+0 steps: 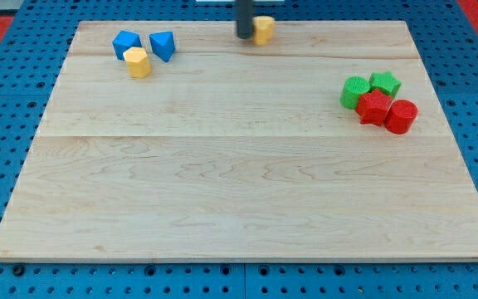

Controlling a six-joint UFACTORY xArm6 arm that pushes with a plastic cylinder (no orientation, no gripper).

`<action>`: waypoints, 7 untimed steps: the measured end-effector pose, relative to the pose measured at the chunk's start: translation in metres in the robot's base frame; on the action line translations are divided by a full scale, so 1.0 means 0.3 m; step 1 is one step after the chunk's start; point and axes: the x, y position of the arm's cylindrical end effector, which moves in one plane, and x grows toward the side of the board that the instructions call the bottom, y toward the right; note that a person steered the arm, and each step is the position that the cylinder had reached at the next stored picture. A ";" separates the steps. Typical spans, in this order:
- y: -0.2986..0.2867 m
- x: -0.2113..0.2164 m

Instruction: Separate the blue cube from the blue triangle

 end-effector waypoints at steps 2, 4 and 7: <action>-0.341 -0.072; -0.837 -0.100; -0.644 0.053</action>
